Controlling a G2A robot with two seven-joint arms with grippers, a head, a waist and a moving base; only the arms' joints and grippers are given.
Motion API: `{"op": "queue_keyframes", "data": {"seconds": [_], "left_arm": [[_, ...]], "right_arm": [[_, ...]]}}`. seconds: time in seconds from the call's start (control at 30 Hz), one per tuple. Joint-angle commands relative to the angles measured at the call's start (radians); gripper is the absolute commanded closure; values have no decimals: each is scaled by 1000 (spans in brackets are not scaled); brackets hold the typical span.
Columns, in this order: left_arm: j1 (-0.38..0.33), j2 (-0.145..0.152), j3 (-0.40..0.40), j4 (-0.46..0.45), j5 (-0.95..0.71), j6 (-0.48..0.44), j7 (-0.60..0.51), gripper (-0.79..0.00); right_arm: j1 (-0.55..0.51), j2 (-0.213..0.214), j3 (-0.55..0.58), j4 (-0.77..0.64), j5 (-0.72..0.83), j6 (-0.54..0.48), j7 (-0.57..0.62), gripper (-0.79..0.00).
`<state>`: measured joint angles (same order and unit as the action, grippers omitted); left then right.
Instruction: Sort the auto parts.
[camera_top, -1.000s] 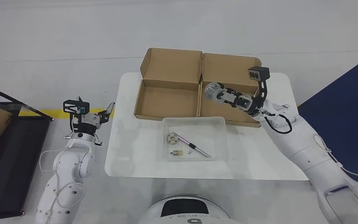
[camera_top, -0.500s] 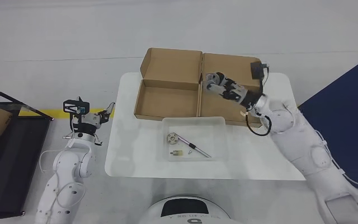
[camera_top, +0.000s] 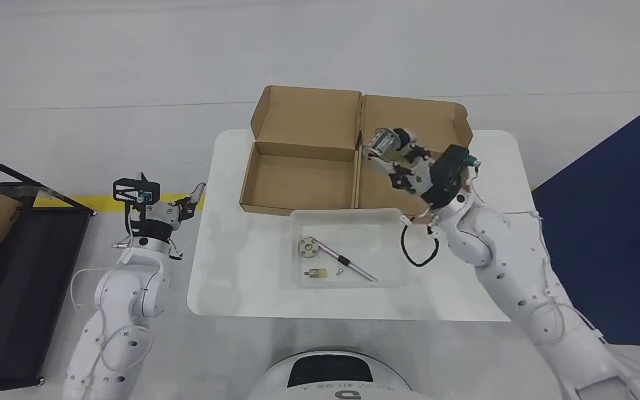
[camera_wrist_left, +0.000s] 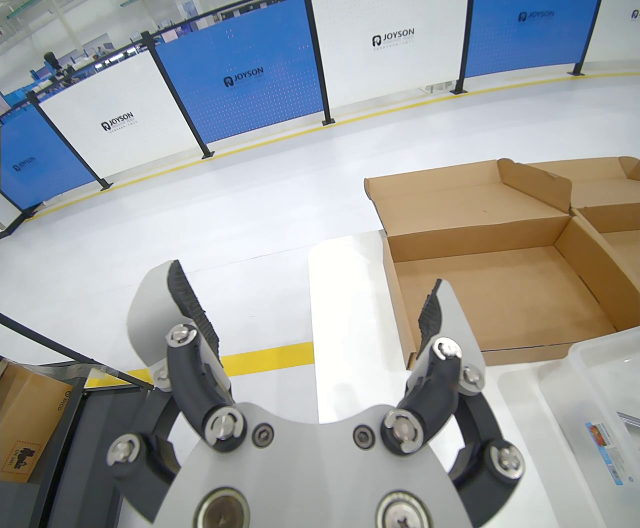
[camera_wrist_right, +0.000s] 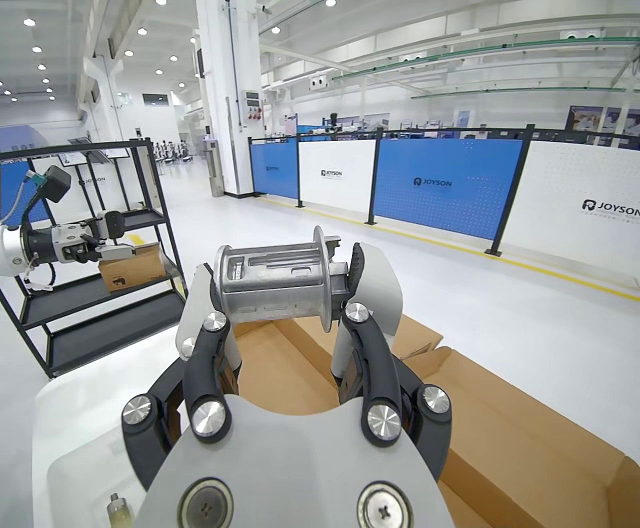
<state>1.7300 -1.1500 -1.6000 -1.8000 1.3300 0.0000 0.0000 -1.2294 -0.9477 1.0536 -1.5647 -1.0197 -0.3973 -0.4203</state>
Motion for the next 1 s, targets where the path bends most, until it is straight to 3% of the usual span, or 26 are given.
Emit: {"op": "queue_keyframes", "data": {"seconds": [0.0, 0.17, 0.33, 0.5, 0.7, 0.8, 0.97], "left_arm": [[0, 0, 0, 0, 0, 0, 0, -785], [0, 0, 0, 0, 0, 0, 0, -785], [0, 0, 0, 0, 0, 0, 0, -785], [0, 0, 0, 0, 0, 0, 0, -785], [0, 0, 0, 0, 0, 0, 0, -785], [0, 0, 0, 0, 0, 0, 0, -785], [0, 0, 0, 0, 0, 0, 0, -785]], "right_arm": [[1, -3, 0, 1, 8, -22, 0, 0], [14, -4, 22, 62, 85, -157, 37, 0], [64, -10, 34, 251, 212, -202, 214, 0], [115, -29, -1, 445, 247, -149, 358, 0], [163, -55, -38, 595, 201, 15, 431, 0], [184, -68, -59, 638, 196, 43, 474, 0], [215, -87, -90, 698, 163, 80, 529, -157]]}}
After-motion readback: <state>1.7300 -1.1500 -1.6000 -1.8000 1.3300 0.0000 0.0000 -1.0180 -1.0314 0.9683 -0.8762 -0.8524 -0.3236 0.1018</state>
